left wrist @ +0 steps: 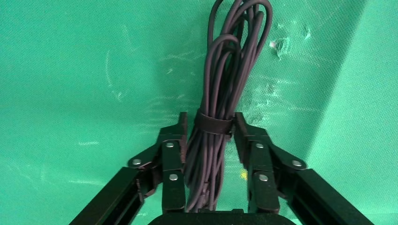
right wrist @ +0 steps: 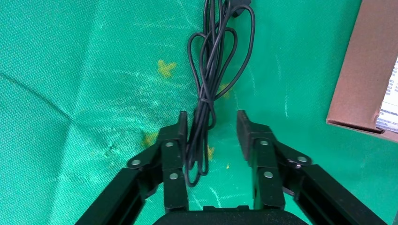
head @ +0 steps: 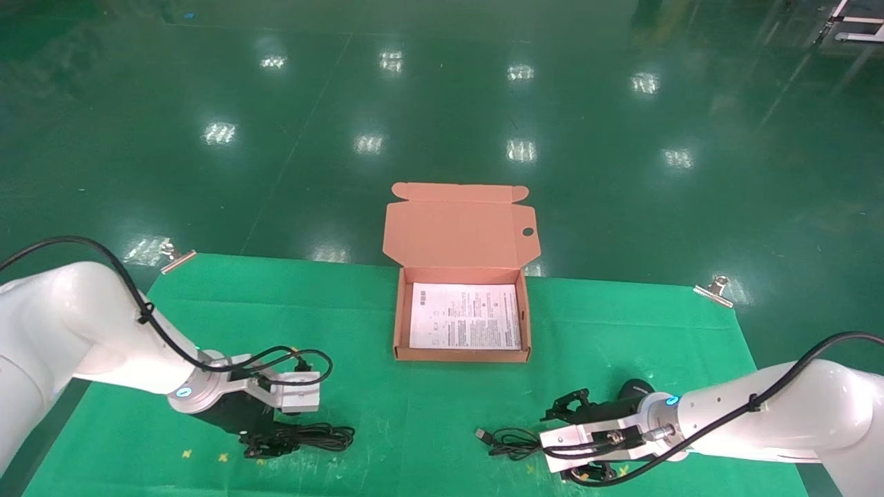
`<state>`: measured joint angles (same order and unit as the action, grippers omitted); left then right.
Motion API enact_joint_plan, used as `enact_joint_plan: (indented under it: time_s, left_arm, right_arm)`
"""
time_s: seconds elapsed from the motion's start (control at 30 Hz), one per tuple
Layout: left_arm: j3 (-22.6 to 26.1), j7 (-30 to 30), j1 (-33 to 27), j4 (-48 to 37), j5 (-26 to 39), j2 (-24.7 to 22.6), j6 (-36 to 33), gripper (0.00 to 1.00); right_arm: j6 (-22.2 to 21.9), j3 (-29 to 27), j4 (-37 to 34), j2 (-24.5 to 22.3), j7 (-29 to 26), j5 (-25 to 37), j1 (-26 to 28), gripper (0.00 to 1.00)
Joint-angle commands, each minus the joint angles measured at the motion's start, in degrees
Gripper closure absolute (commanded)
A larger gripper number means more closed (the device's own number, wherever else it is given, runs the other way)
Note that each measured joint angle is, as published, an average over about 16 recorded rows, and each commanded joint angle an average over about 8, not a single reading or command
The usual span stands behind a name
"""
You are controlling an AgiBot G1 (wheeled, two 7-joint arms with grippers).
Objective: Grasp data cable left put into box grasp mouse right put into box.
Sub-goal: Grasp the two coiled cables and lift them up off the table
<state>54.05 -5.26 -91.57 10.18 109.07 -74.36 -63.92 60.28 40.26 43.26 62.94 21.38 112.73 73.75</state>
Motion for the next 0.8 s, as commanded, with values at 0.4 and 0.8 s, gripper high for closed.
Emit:
enact_joint_plan:
  time_s: [0.4, 0.8]
  left_arm:
    - [0.03, 0.06, 0.03, 0.15, 0.05, 0.03, -0.05, 1.00]
    - [0.20, -1.58, -1.76, 2.29, 0.33, 1.04, -1.37, 1.00]
  right_arm:
    - [0.08, -0.03, 0.11, -0.05, -0.03, -0.04, -0.03, 1.00]
    - [0.01, -2.22, 2.58, -2.69, 0.12, -2.67, 1.10, 1.00]
